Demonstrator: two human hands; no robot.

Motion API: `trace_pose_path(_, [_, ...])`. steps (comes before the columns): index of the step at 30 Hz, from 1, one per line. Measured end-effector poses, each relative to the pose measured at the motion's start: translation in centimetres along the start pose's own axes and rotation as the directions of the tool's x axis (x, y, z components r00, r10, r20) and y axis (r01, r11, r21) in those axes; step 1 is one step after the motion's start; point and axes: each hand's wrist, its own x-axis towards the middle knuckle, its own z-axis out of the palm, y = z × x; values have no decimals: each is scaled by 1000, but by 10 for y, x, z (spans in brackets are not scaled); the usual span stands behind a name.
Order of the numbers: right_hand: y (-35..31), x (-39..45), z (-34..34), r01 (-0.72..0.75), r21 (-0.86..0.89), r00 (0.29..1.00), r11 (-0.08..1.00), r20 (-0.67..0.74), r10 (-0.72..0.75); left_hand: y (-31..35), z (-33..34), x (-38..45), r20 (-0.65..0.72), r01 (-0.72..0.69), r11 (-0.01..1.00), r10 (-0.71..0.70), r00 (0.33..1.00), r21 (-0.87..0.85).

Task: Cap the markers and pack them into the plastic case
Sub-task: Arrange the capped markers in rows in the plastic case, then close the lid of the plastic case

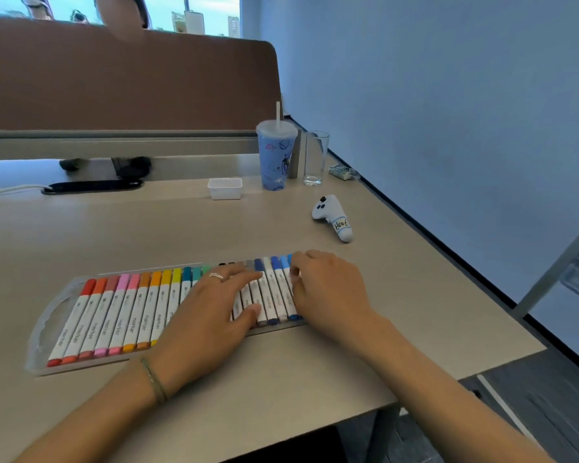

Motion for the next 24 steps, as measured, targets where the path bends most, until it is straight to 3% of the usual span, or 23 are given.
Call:
trace_pose_path(5, [-40, 4, 11, 119, 164, 993, 979, 5, -122, -45, -28, -46, -177, 190, 981, -180, 968, 41])
trace_pose_path(11, [-69, 14, 22, 173, 162, 972, 971, 128, -195, -102, -60, -96, -445, 549, 805, -417, 793, 224])
trace_pose_path(14, [-72, 17, 26, 174, 125, 979, 977, 85, -185, -123, -70, -104, -433, 689, 683, -560, 706, 242])
trace_pose_path(16, [-71, 17, 27, 174, 117, 981, 978, 68, -182, -128, -73, -102, -398, 721, 649, -612, 684, 242])
trace_pose_path(24, [-60, 16, 29, 159, 166, 983, 973, 59, -171, -122, -76, -89, -421, 598, 789, -595, 685, -143])
